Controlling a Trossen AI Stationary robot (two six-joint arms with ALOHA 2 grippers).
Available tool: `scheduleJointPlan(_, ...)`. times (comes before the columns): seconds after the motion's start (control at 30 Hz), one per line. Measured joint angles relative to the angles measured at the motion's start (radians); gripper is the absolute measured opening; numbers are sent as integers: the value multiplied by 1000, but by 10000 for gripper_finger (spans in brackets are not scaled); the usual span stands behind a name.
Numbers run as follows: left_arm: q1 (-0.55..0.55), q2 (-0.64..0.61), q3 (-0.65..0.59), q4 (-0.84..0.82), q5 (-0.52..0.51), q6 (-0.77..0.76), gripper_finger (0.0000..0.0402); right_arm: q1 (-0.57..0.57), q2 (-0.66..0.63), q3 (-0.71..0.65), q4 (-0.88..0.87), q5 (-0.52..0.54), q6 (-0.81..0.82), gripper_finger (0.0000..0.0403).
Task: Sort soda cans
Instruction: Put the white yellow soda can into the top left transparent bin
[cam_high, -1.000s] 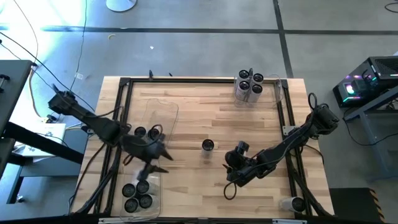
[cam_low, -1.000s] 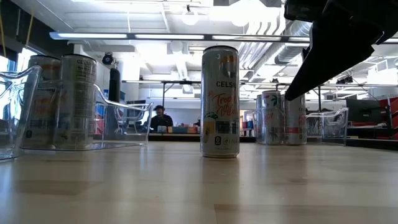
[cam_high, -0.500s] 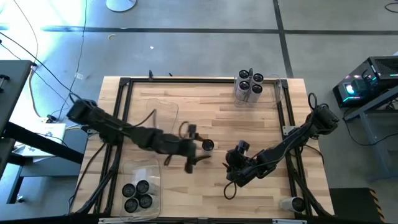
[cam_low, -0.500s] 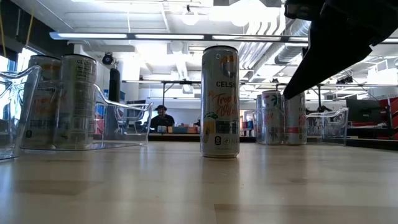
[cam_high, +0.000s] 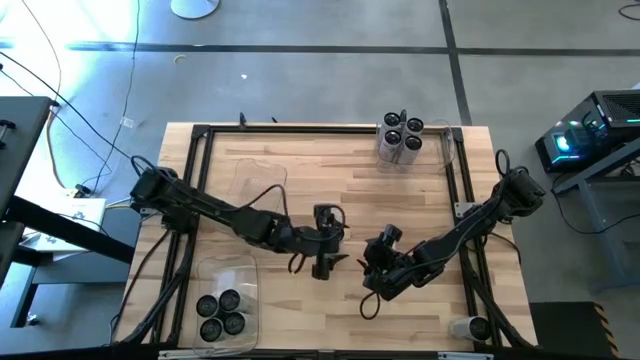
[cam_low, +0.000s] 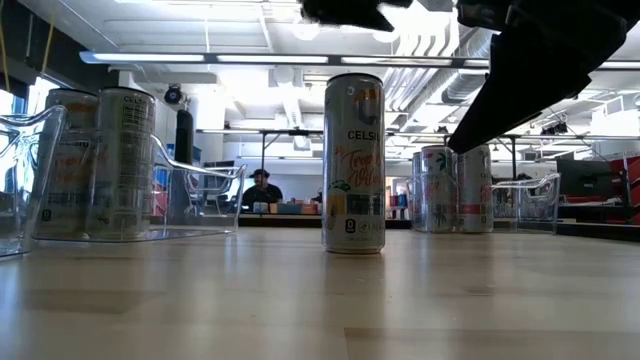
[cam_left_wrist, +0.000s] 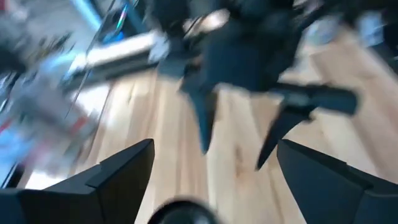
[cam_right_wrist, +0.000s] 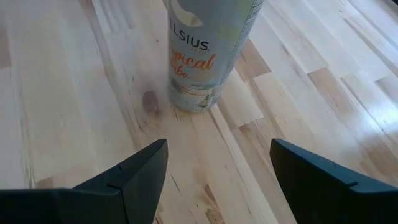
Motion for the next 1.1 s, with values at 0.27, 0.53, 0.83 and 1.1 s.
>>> scheduleJointPlan(0.27,54,9,12,-155,-54,-274,335,5,0,0,0,5,-7,279)
scheduleJointPlan(0.53,70,48,12,-171,-81,-296,335,5,0,0,-1,8,2,279)
scheduleJointPlan(0.83,67,60,10,-193,-85,-304,335,12,0,0,0,9,4,279)
scheduleJointPlan(1.1,80,61,10,-269,-42,-330,335,12,0,0,0,10,1,279)
